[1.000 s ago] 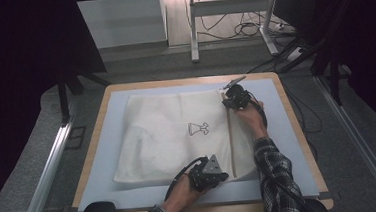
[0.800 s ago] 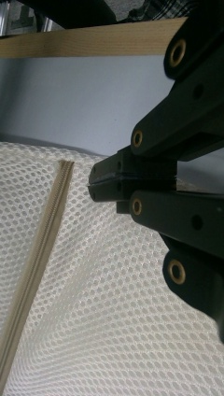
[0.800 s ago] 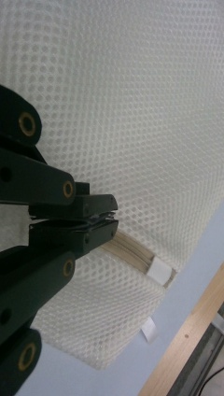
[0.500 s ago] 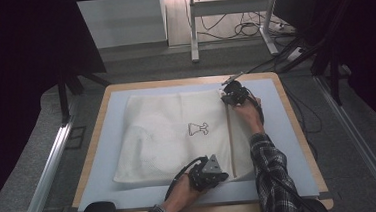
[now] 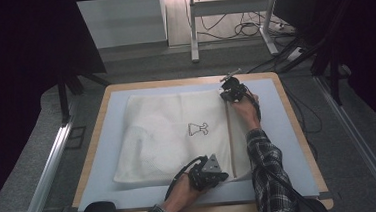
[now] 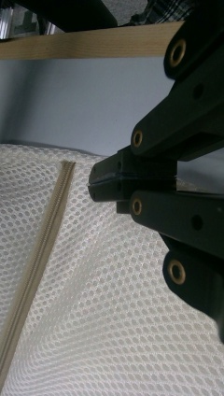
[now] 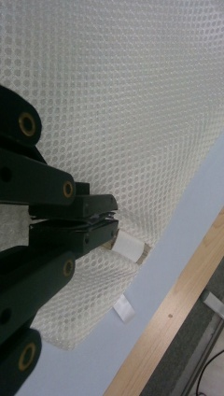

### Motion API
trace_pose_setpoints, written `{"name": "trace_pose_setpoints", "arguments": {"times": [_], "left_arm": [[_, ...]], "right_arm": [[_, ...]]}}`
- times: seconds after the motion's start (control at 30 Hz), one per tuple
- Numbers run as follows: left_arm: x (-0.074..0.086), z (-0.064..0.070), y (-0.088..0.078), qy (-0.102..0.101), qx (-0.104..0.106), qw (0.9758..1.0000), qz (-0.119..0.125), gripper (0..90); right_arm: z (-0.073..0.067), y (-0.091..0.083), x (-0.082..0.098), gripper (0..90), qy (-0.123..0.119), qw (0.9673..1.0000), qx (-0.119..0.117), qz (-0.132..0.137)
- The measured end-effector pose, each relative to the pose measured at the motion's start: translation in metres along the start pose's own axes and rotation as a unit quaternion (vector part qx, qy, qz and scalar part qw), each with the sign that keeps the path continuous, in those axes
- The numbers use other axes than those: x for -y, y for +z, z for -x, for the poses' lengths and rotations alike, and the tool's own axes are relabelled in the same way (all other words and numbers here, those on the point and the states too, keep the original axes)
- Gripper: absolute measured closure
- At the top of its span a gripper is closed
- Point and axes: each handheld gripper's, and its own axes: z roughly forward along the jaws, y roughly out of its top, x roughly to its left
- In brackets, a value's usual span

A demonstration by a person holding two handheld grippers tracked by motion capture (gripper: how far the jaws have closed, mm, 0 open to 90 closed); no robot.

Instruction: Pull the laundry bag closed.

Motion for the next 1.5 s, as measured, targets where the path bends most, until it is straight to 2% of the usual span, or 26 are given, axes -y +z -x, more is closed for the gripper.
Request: {"name": "trace_pose_setpoints", "arguments": {"times": [0.47,0.53,0.57,0.63,0.67,0.7,0.83,0.87,0.9,1.03,1.13,1.27,1.3,1.33,1.5], "left_arm": [[0.0,0.0,0.0,-0.001,0.001,1.0,0.0,89.9],[0.0,0.0,0.0,-0.003,0.002,1.0,0.002,89.9],[0.0,0.0,0.001,-0.011,0.003,0.9999,0.008,89.9],[0.0,0.0,0.001,-0.006,0.003,1.0,0.004,89.9],[0.0,0.001,0.001,-0.012,0.003,0.9999,0.009,89.9],[0.0,-0.001,0.0,-0.001,0.002,1.0,0.0,89.9],[0.0,-0.001,0.0,-0.004,0.002,1.0,0.001,89.9],[0.0,0.0,0.001,-0.012,0.004,0.9999,0.008,89.9],[0.0,0.0,0.001,-0.011,0.005,0.9999,0.007,89.9],[0.0,-0.001,0.001,-0.016,0.008,0.9998,0.008,89.8],[-0.001,0.0,0.0,-0.001,-0.001,1.0,0.001,89.6],[-0.002,0.0,0.0,-0.001,-0.005,1.0,0.001,89.4],[-0.002,0.001,0.001,-0.007,-0.005,0.9999,0.004,89.1],[-0.003,0.001,0.001,-0.015,-0.005,0.9998,0.01,87.8],[-0.006,-0.002,-0.002,-0.027,0.008,0.9995,0.016,72.4]], "right_arm": [[0.003,0.008,-0.005,86.5,0.009,0.9999,0.011,-0.001],[0.003,0.008,-0.007,86.4,0.008,0.9998,0.016,-0.003],[0.003,0.009,-0.007,86.5,0.01,0.9998,0.016,-0.003],[0.003,0.01,-0.008,86.4,0.011,0.9998,0.018,-0.004],[0.003,0.01,-0.009,86.4,0.012,0.9998,0.018,-0.005],[0.004,0.011,-0.009,86.3,0.012,0.9998,0.017,-0.006],[0.005,0.013,-0.009,86.2,0.021,0.9995,0.022,-0.006],[0.005,0.014,-0.009,86.2,0.023,0.9995,0.023,-0.008],[0.004,0.014,-0.009,86.2,0.023,0.9994,0.024,-0.007],[0.001,0.012,-0.008,85.4,0.019,0.9995,0.025,-0.003],[-0.001,0.008,-0.006,83.1,0.02,0.9996,0.02,-0.003],[-0.002,0.003,-0.002,78.8,0.02,0.9997,0.017,0.002],[-0.002,0.001,-0.001,77.2,0.021,0.9996,0.016,0.004],[-0.002,-0.001,0.0,75.2,0.023,0.9996,0.014,0.006],[0.0,-0.009,0.008,64.7,0.035,0.9993,0.001,0.016]]}}
